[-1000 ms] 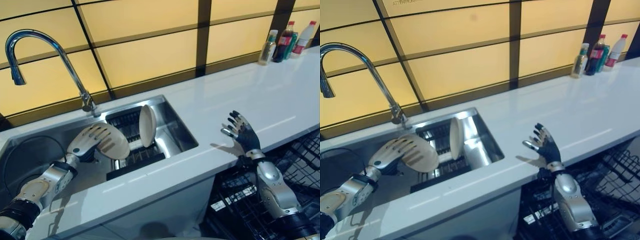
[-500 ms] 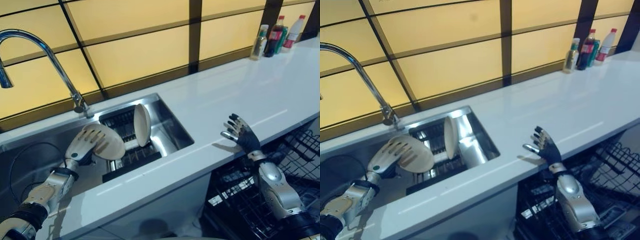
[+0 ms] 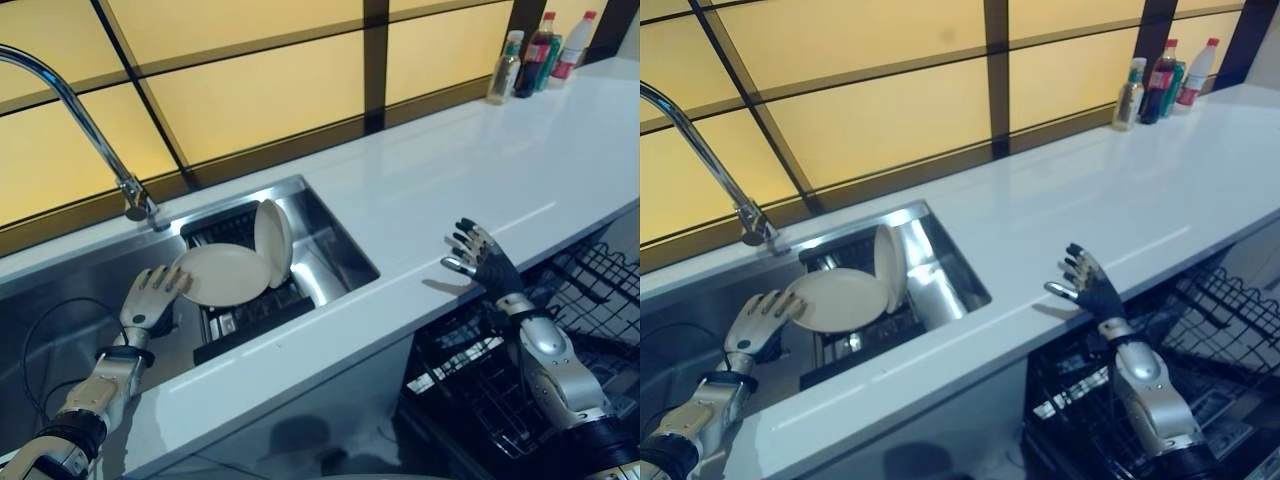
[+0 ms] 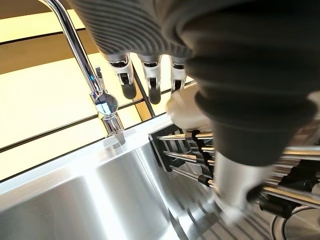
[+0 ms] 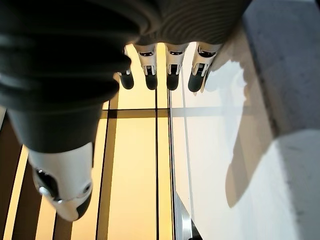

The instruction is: Pick up plates and place into dishwasher.

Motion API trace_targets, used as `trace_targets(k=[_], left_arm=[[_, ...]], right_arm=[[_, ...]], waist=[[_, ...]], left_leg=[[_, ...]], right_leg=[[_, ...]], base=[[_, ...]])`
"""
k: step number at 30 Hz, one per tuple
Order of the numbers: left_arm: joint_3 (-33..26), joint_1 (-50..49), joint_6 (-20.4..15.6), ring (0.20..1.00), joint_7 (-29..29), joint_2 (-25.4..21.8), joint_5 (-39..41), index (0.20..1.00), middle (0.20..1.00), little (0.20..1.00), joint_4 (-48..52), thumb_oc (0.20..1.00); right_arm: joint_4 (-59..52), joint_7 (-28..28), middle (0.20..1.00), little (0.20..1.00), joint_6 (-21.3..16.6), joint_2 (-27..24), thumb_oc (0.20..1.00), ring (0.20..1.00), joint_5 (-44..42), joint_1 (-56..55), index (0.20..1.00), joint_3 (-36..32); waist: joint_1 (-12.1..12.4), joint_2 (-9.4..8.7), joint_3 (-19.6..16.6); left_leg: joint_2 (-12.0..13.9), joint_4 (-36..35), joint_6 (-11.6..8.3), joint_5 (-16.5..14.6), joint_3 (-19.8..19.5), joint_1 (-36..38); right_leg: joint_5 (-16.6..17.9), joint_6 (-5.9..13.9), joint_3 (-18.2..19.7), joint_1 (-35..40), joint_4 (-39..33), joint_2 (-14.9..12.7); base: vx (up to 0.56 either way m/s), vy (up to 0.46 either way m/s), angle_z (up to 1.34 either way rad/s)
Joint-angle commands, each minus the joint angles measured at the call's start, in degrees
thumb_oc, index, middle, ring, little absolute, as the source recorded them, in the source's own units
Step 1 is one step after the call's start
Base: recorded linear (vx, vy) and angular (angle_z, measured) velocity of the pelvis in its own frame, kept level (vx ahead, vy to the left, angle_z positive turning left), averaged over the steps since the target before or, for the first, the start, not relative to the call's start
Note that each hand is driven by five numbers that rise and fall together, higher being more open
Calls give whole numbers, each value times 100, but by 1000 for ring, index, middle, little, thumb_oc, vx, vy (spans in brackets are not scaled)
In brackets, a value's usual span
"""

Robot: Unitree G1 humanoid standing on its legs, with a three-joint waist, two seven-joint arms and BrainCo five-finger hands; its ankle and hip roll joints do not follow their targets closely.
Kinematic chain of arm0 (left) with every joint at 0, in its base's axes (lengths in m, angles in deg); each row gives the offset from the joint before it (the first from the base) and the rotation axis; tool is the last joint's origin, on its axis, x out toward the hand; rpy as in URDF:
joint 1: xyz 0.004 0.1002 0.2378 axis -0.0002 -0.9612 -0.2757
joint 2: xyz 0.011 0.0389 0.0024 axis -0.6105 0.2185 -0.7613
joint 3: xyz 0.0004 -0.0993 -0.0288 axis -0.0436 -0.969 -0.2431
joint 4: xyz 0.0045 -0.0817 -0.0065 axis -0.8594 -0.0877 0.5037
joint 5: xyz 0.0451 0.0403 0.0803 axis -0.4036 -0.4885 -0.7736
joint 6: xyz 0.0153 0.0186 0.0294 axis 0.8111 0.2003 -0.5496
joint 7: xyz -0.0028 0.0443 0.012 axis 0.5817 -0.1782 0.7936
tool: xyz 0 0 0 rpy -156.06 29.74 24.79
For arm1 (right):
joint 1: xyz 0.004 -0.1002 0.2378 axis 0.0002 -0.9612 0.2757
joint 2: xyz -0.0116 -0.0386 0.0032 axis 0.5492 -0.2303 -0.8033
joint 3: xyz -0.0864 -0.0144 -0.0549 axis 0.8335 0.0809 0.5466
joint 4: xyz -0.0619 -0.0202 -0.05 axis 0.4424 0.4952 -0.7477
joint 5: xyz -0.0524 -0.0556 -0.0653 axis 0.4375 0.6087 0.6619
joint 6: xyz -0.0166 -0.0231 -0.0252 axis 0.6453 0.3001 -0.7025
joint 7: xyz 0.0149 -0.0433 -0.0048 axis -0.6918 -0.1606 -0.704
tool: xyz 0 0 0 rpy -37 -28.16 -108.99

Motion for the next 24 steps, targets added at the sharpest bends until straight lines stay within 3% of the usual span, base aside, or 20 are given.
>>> trace_targets(k=[1, 24], left_arm=[[-139, 578, 159, 200, 22, -79, 35, 200, 200, 200, -479, 200], [-267, 276, -158, 200, -227, 4, -36, 200, 200, 200, -490, 200]], right_arm=[[28, -54, 1000, 1000, -50, -212, 1000, 1000, 76, -59, 1000, 16], [-195, -418, 1000, 1000, 276, 46, 1000, 1000, 282, -419, 1000, -324]], waist=[[-4, -86, -101], [-30, -57, -281]], left_leg=[[-103, 447, 174, -529, -22, -286], [-139, 399, 150, -508, -147, -63]], right_leg=[[128, 198, -24, -869, 480, -144], [71, 205, -190, -602, 473, -171]], base=[[11, -7, -12], [9, -3, -2]])
